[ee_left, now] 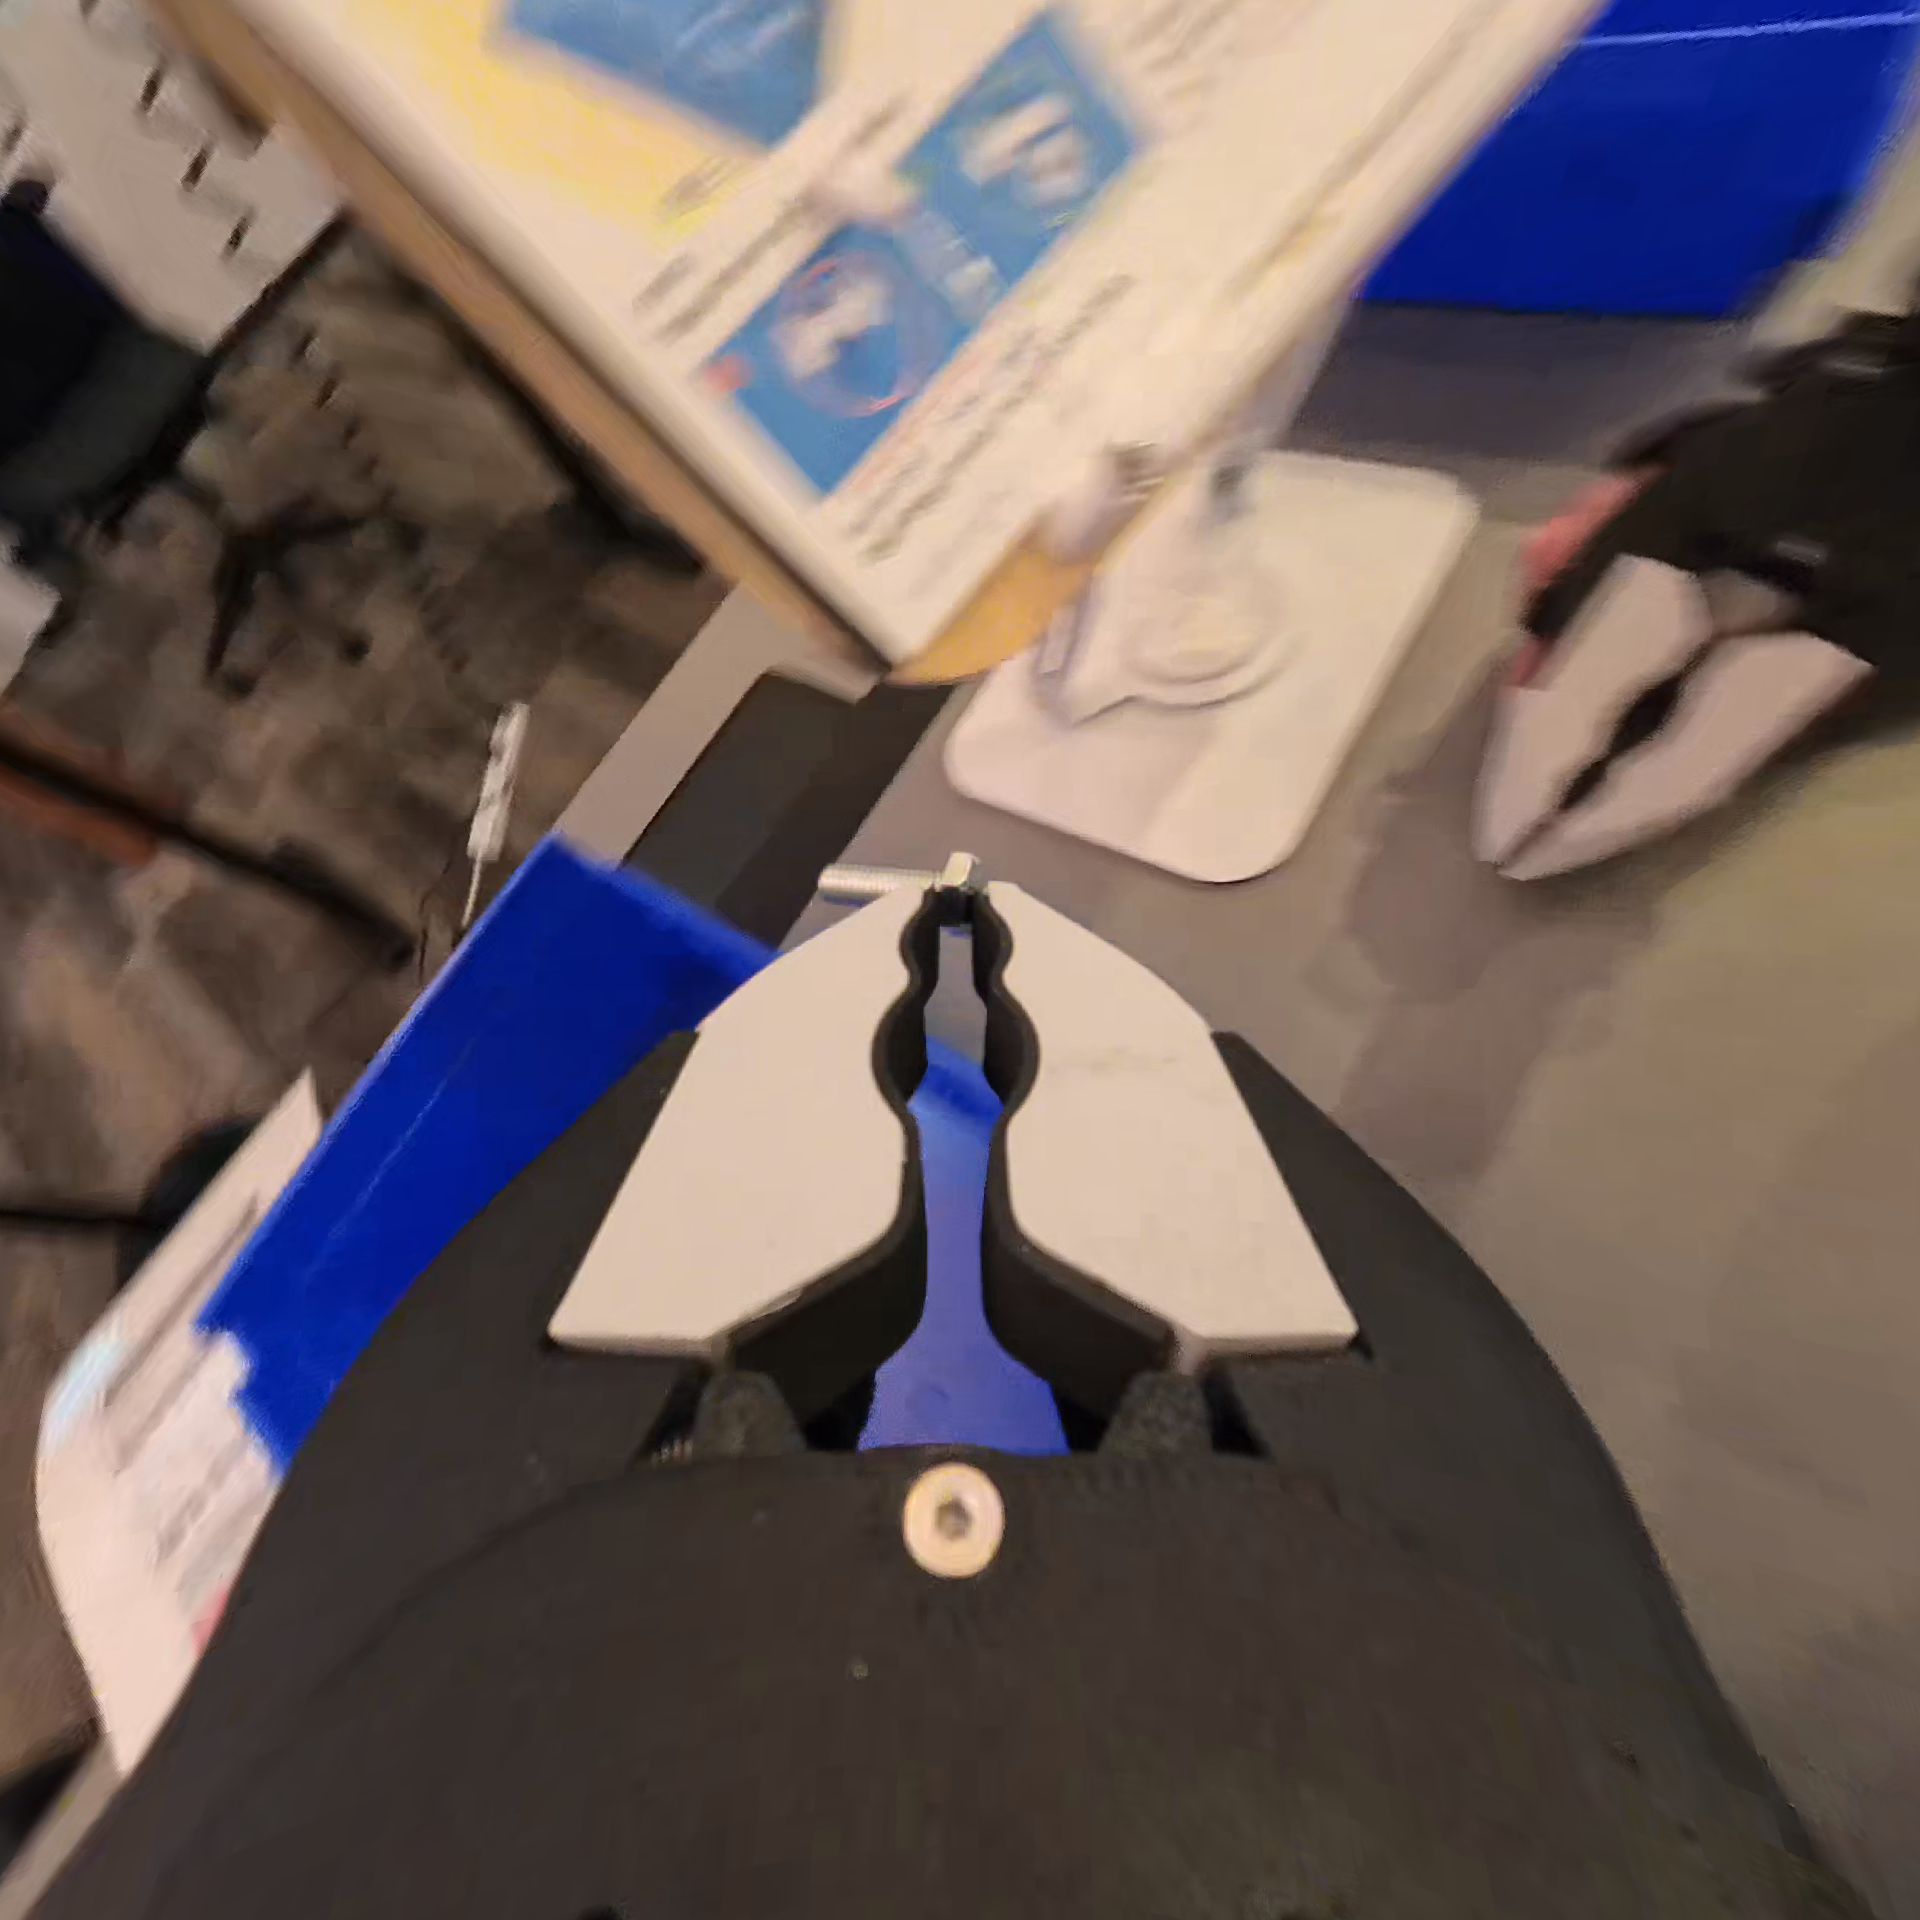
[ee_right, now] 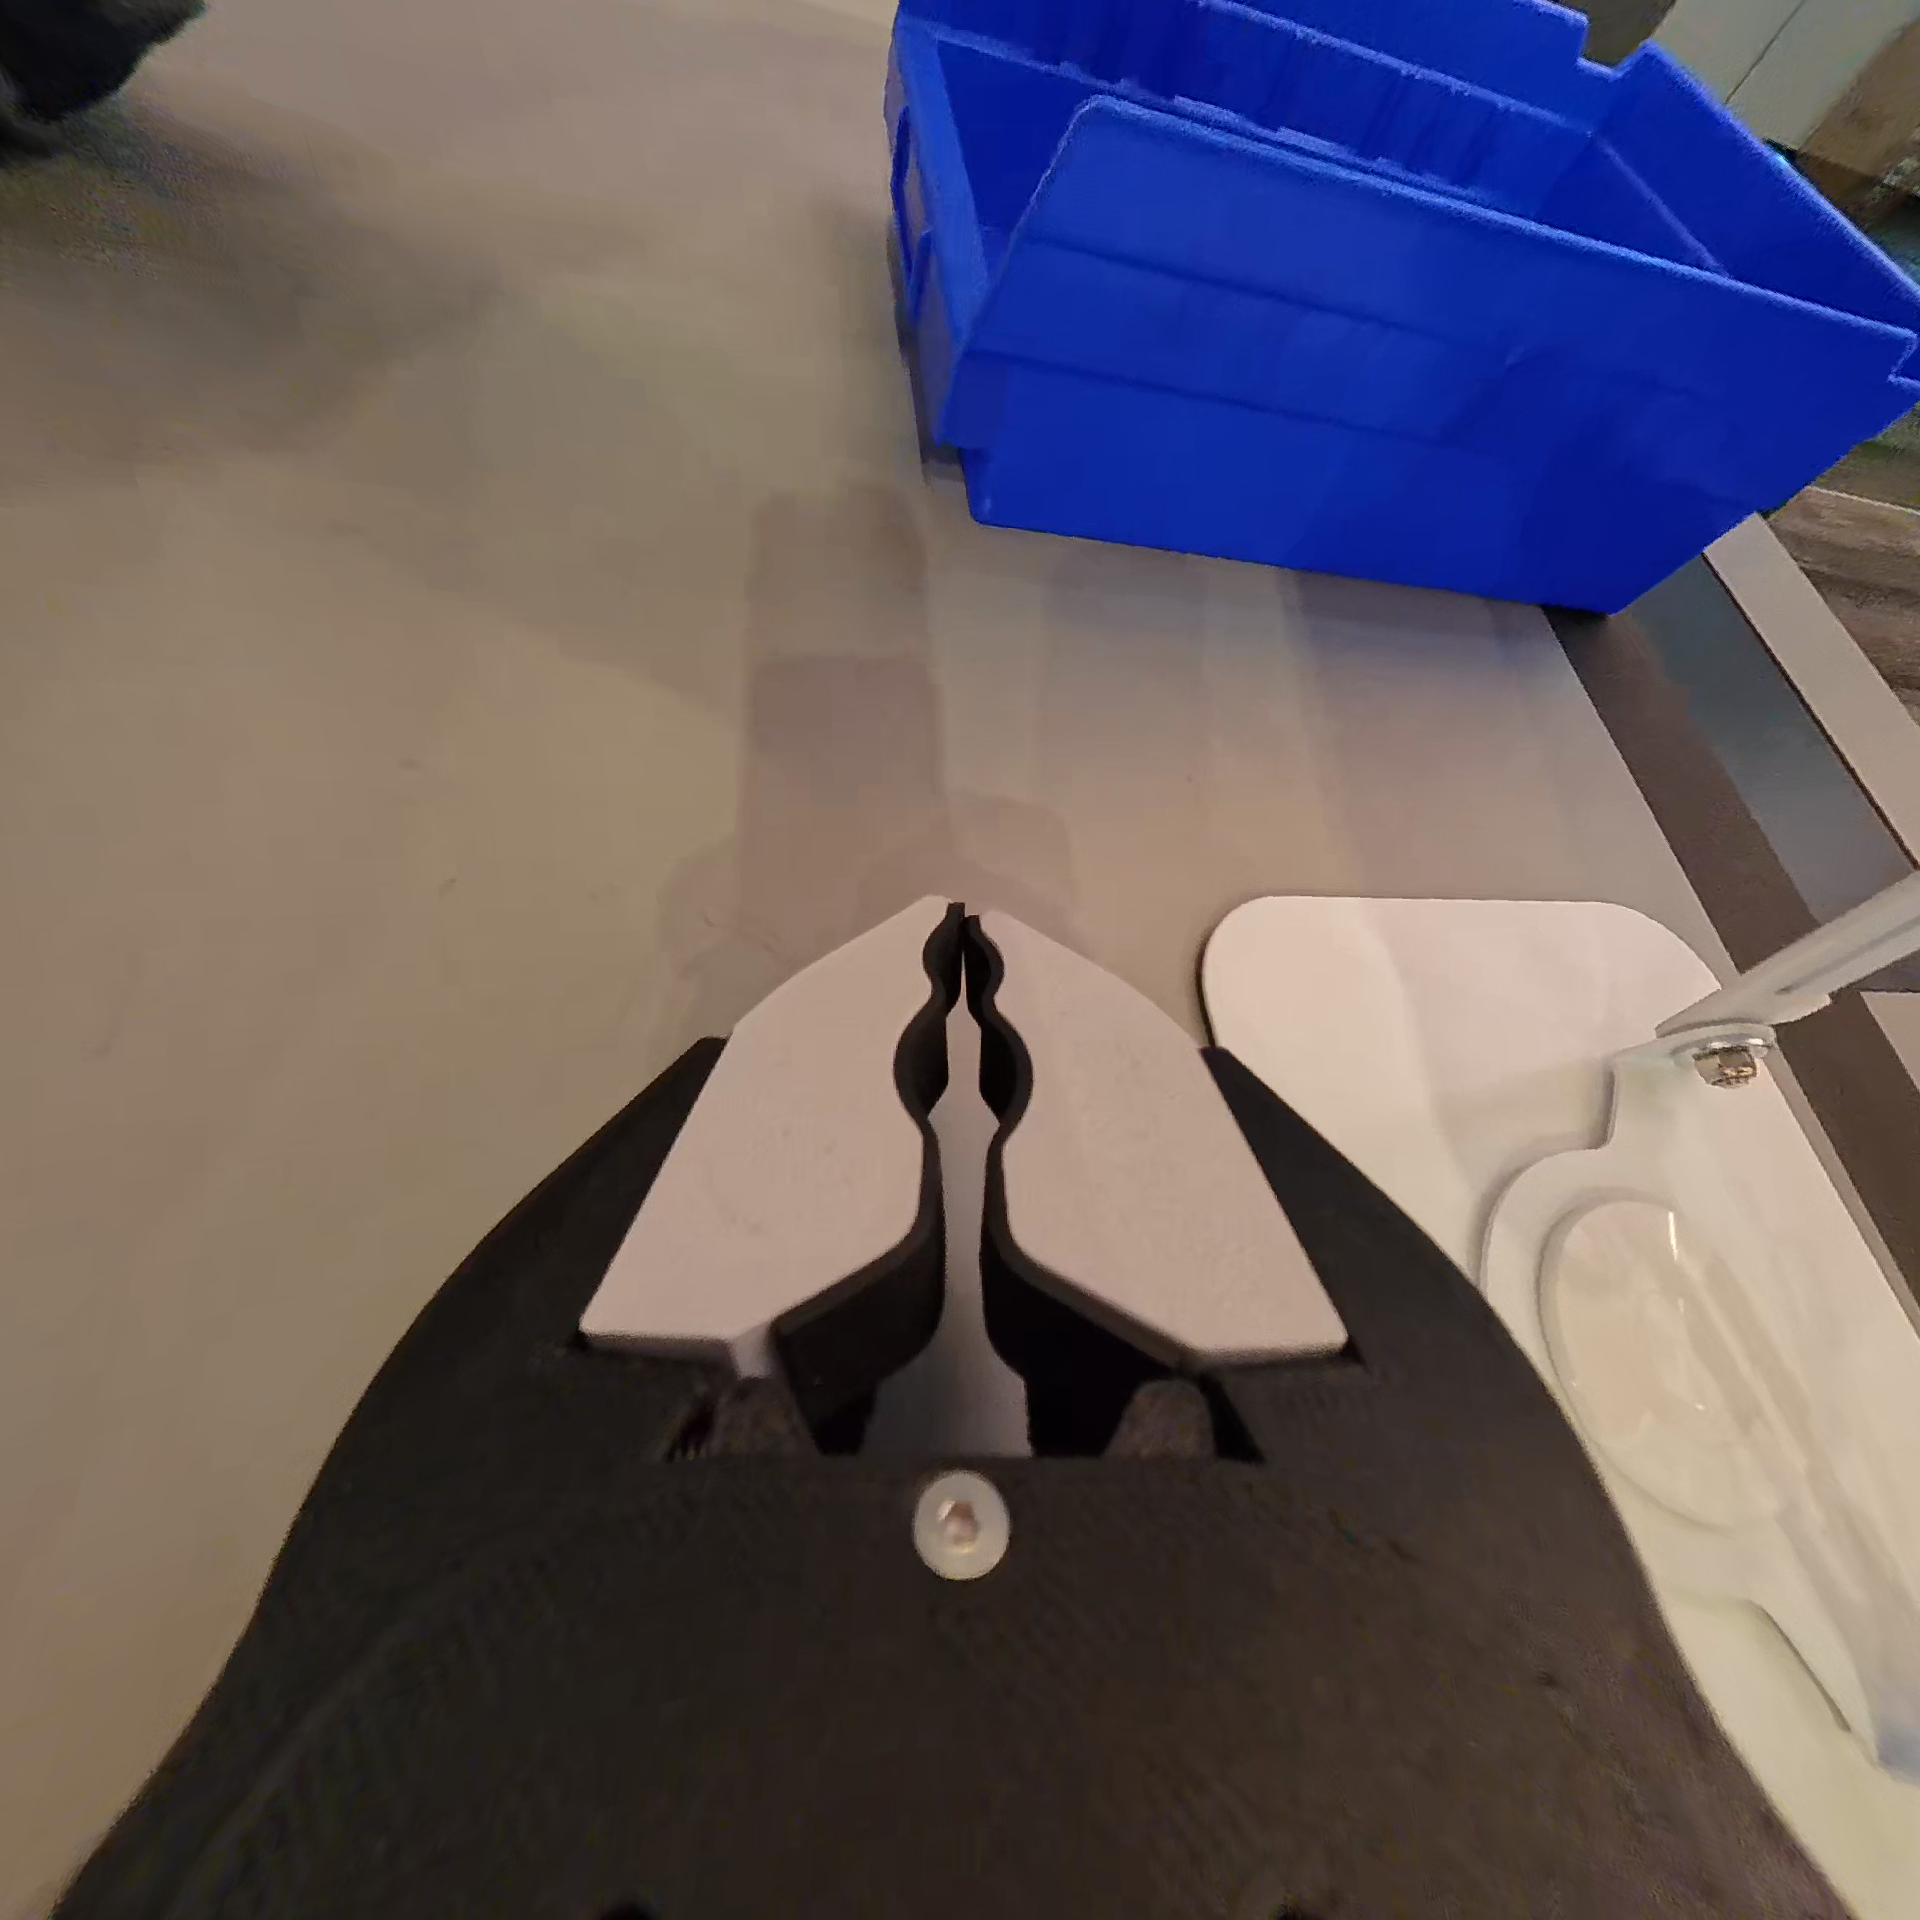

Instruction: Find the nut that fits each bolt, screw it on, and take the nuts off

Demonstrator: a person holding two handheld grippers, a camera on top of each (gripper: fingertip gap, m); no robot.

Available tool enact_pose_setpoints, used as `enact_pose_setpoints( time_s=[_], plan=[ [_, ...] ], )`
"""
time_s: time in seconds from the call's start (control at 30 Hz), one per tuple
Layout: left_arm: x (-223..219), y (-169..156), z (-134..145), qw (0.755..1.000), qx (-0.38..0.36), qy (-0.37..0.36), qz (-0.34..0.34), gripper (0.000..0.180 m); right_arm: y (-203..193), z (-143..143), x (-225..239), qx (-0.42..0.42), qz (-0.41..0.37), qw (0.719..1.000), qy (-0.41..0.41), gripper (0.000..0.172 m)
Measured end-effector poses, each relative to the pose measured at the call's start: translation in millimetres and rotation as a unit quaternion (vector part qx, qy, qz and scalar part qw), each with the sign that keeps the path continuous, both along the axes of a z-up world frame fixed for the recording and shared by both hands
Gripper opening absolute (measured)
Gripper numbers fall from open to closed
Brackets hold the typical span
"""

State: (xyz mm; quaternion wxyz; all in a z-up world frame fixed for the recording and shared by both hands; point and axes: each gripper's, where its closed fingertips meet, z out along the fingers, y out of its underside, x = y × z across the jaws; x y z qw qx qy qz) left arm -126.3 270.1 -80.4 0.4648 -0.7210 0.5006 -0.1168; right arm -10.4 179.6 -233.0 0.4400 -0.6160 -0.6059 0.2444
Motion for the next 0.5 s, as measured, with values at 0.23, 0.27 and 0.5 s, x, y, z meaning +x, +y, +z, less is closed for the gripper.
enact_pose_setpoints(
  time_s=[0.23, 0.27, 0.5],
  plan=[
    [44.0, -71.0, -7.6, 0.977, 0.014, 0.018, -0.211, 0.005, 0.6, 0.4, 0.2, -0.001, -0.001, 1.000, 0.001, 0.000],
    [46.5, -74.6, -11.8, 0.974, 0.012, 0.026, -0.223, 0.005, 0.9, 0.3, 0.5, 0.000, -0.001, 1.000, 0.001, 0.000],
    [68.7, -108.1, -51.9, 0.949, -0.037, 0.108, -0.293, 0.005, 10.9, 2.1, 9.4, -0.007, -0.021, 1.000, 0.008, 0.000]
  ],
)
